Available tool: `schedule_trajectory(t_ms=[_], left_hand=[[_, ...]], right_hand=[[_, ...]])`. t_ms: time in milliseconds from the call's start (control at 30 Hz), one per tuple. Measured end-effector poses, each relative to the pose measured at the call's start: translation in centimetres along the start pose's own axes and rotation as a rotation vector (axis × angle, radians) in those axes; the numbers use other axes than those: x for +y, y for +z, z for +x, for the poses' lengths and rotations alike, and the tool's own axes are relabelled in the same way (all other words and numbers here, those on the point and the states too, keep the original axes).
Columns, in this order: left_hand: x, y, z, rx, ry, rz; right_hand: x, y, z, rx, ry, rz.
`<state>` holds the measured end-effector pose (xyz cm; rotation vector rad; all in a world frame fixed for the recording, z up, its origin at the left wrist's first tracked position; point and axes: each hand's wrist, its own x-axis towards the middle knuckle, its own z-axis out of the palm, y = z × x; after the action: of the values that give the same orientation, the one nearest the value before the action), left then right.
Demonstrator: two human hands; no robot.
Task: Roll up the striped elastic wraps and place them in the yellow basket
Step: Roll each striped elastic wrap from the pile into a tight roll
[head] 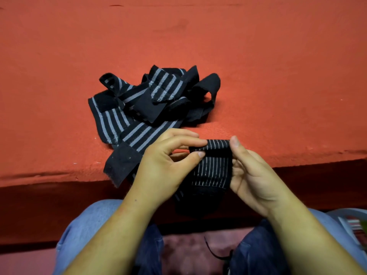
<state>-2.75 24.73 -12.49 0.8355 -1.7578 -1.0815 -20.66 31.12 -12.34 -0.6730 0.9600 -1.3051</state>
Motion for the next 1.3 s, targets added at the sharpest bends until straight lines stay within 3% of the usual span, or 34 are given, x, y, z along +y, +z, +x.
schedule_trajectory(t_ms=[233, 433, 933, 1300], left_hand=[[0.2, 0.0, 0.0, -0.039, -0.001, 0.049], [0.2, -0.1, 0.0, -0.036, -0.203, -0.085], [0.3, -0.1, -0.1, -0.117, -0.217, -0.12], [0.4, -0.4, 0.1, -0.005, -0.129, -0.056]], right_hand=[[0.3, -0.3, 0.2, 0.04, -0.059, -0.103], [0.5, -0.3, 0.1, 0.023, -0.094, -0.164], [1.2, -0.9, 0.5, 0.073, -0.134, -0.336], [0.8, -0.2, 0.2, 0.059, 0.054, -0.312]])
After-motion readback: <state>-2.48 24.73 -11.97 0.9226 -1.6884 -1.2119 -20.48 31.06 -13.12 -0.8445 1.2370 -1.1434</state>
